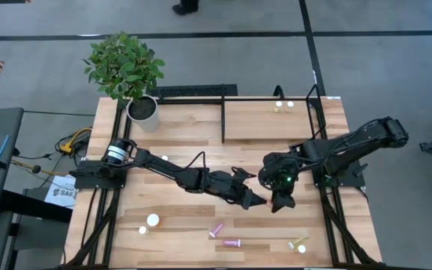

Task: Pick and place medicine bottles onto shelf by color
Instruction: Move the top orange pill bottle to the center of the table

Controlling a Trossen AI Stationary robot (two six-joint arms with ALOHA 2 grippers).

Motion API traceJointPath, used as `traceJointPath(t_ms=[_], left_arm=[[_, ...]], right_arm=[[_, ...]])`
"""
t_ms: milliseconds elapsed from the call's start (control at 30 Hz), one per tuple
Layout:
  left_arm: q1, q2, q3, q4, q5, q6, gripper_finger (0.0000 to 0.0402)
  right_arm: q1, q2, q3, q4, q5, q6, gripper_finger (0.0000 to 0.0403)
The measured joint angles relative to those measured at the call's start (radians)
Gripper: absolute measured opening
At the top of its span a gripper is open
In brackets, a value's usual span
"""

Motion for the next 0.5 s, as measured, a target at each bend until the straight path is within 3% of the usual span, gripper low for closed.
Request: traceJointPath(t_ms=[367,500], left_arm=[[0.0,-0.002,0.001,-0.02,0.002,0.001,0.0098],[0.001,0.0,-0.002,-0.014,-0.003,-0.002,0.0098]], right_arm=[[-0.011,-0.013,0.0,-0.007,-0.056,0.005,0.0195],[-0.036,-0.055,0.002,-0.124,-0.088,-0.02,0.0195]])
